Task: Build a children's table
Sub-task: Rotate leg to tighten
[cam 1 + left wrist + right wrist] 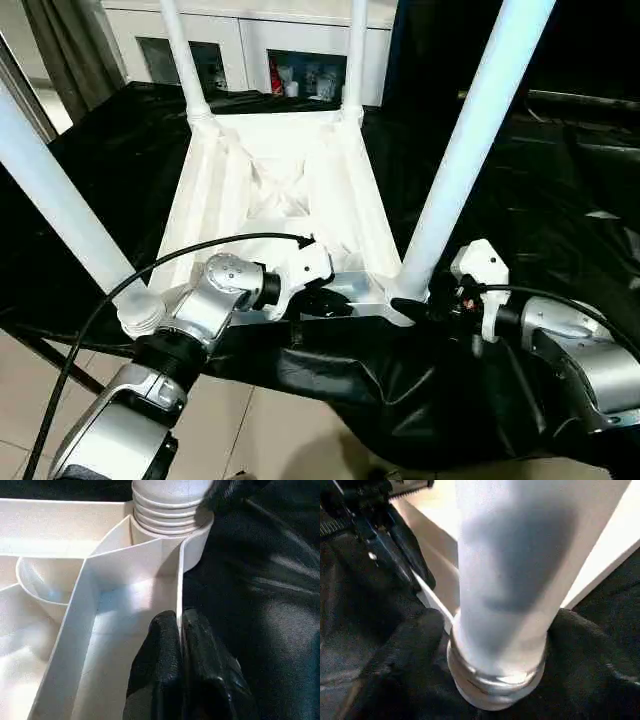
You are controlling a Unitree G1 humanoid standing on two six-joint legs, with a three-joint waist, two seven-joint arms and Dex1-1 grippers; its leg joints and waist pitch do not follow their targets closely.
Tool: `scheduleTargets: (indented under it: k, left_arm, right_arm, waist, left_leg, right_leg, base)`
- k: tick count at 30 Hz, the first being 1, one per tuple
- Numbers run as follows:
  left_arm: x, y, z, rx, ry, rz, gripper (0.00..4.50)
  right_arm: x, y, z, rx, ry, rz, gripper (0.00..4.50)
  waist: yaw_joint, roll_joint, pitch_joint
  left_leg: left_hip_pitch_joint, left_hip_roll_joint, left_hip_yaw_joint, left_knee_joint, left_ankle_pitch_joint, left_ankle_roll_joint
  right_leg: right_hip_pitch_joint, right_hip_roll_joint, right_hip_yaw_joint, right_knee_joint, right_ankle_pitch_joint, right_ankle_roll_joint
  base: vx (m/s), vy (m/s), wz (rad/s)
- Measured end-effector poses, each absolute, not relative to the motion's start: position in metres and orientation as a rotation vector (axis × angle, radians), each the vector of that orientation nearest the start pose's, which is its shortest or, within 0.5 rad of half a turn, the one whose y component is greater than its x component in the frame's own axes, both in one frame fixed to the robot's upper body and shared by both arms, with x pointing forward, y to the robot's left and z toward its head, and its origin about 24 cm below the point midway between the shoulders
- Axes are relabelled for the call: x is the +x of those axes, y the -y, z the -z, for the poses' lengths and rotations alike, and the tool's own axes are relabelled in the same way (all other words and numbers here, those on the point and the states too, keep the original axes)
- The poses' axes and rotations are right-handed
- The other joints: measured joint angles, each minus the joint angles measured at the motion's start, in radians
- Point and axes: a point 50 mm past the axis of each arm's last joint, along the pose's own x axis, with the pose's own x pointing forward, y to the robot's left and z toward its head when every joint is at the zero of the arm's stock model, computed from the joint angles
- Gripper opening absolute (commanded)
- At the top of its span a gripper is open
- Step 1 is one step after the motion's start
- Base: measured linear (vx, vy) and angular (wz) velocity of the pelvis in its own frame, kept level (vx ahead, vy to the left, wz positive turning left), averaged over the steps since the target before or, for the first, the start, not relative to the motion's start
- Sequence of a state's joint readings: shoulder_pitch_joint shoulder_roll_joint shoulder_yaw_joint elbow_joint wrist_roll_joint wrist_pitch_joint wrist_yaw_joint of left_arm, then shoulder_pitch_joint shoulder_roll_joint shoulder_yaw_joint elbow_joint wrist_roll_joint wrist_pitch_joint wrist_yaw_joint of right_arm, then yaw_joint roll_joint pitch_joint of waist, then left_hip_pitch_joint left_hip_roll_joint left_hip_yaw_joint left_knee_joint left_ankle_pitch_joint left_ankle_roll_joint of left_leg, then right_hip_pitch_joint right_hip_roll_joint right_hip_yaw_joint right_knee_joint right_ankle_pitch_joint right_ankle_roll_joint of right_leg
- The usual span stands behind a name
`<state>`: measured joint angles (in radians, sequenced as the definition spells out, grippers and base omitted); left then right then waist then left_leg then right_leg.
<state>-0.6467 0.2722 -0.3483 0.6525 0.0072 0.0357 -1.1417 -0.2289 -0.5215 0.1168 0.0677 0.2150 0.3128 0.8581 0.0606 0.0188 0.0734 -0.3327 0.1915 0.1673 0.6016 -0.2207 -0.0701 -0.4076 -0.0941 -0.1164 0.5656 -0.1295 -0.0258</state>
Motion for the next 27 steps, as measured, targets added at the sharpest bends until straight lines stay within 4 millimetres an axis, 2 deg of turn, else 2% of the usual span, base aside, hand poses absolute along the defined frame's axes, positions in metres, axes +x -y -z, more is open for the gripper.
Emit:
scheduleTargets:
  k: [2,7,8,13,14,16,17,21,27]
  left_arm:
    - [0.3198,-0.0938,-0.0522,0.406,-0.36,1.388,0.0]
    - [0.3199,-0.0943,-0.0522,0.406,-0.361,1.387,0.0]
    - [0.3199,-0.0943,-0.0522,0.407,-0.361,1.387,0.0]
    - [0.3202,-0.0958,-0.0525,0.409,-0.362,1.384,0.0]
    - [0.3202,-0.0961,-0.0525,0.409,-0.362,1.384,0.0]
    - [0.3203,-0.097,-0.0527,0.408,-0.363,1.385,0.0]
    - [0.3203,-0.0973,-0.053,0.408,-0.362,1.386,0.0]
    - [0.3204,-0.0982,-0.0535,0.407,-0.36,1.387,0.0]
    - [0.3204,-0.0982,-0.0535,0.408,-0.36,1.388,0.0]
  right_arm:
    - [0.2741,0.1854,-0.0618,-0.24,-0.339,-0.902,4.0]
    - [0.2741,0.1858,-0.0609,-0.239,-0.343,-0.902,4.0]
    - [0.2741,0.1856,-0.0609,-0.238,-0.343,-0.902,3.77]
    - [0.2742,0.1833,-0.0608,-0.226,-0.332,-0.906,3.49]
    - [0.2743,0.1832,-0.061,-0.222,-0.33,-0.906,3.26]
    - [0.2745,0.1838,-0.0618,-0.214,-0.325,-0.903,3.2]
    - [0.2746,0.184,-0.0622,-0.209,-0.322,-0.902,3.03]
    - [0.2747,0.1835,-0.0623,-0.201,-0.318,-0.903,2.81]
    - [0.2745,0.1835,-0.0621,-0.199,-0.318,-0.903,2.75]
  waist:
    - [0.0,0.0,0.0]
    - [0.0,0.0,0.0]
    - [0.0,0.0,0.0]
    - [0.0,0.0,0.0]
    - [0.0,0.0,0.0]
    - [0.0,-0.001,0.0]
    - [0.0,-0.001,0.0]
    - [0.0,-0.001,0.0]
    - [0.0,-0.001,0.0]
  left_leg:
    - [0.0,0.0,0.0,0.0,0.0,0.0]
    - [0.0,0.0,0.0,0.0,0.0,0.0]
    - [0.0,0.0,0.0,0.0,0.0,0.0]
    - [0.0,0.0,0.0,0.001,0.0,0.0]
    - [0.0,0.0,0.0,0.001,0.0,0.0]
    - [-0.001,0.0,0.001,0.002,0.0,0.0]
    - [-0.001,0.0,0.001,0.002,0.0,0.0]
    - [-0.003,0.0,0.002,0.002,0.0,0.0]
    - [-0.003,0.0,0.002,0.003,0.0,0.0]
  right_leg:
    - [0.0,0.0,0.0,0.0,0.0,0.0]
    - [0.0,0.0,0.0,0.001,0.0,0.0]
    - [0.0,0.0,0.0,0.001,0.0,0.0]
    - [-0.003,0.0,0.001,0.006,-0.001,0.0]
    - [-0.003,0.0,0.001,0.007,-0.001,0.0]
    - [-0.006,0.0,0.004,0.011,-0.003,0.0]
    - [-0.007,0.0,0.004,0.011,-0.003,0.0]
    - [-0.01,0.0,0.005,0.012,-0.003,0.0]
    - [-0.011,0.0,0.006,0.012,-0.003,0.0]
  base:
    - [0.0,0.0,0.0]
    - [0.0,0.0,0.0]
    - [0.0,0.0,0.0]
    - [0.0,0.0,0.0]
    - [0.0,0.0,0.0]
    - [0.0,0.0,0.0]
    - [0.0,0.0,0.0]
    - [0.0,0.0,0.0]
    - [0.0,0.0,0.0]
